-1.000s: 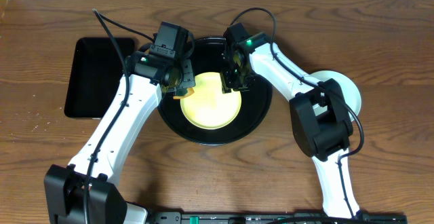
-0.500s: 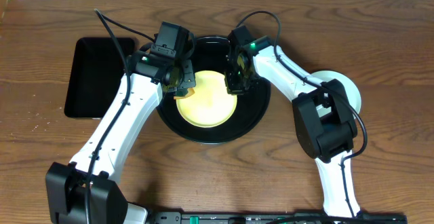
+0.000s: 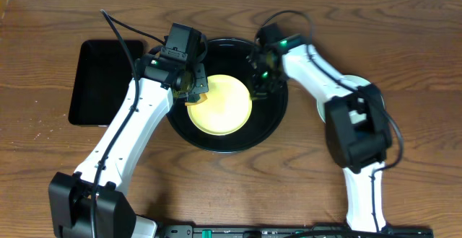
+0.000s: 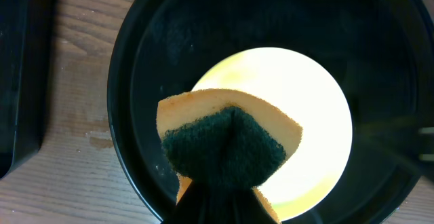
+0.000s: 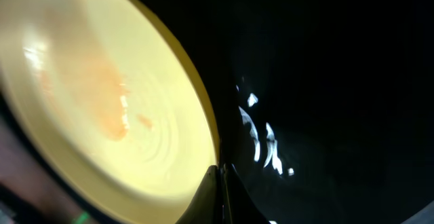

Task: Clean dirty plates on tray and stack at the side
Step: 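Release the yellow plate and lift the right gripper away right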

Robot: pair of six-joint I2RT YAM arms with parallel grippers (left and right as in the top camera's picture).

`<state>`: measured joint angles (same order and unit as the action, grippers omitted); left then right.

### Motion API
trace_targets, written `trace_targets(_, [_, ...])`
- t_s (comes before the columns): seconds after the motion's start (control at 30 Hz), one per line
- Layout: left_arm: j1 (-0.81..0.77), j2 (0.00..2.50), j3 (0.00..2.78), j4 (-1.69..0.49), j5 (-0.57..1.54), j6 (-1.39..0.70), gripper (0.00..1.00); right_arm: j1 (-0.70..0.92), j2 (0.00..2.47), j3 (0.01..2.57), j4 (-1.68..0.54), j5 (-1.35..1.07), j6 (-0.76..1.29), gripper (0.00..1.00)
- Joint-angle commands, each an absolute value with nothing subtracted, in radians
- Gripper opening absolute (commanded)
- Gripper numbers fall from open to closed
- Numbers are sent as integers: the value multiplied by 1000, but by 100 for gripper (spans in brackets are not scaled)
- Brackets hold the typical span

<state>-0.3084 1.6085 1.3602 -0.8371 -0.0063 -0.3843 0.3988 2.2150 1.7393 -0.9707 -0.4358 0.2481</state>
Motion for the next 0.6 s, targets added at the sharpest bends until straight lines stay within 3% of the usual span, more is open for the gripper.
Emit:
trace_targets(0.0, [-303, 1614, 1357, -836, -11, -366, 7, 339, 2130, 1741, -976, -499, 176, 1])
trace_targets(0.33, [-303, 1614, 1357, -830, -11, -367, 7, 264, 2112, 1717, -1008, -577, 118, 2])
trace_targets(0.57, [-303, 1614, 1357, -827, -11, -367, 7, 324, 2114, 1690, -956, -499, 136, 32])
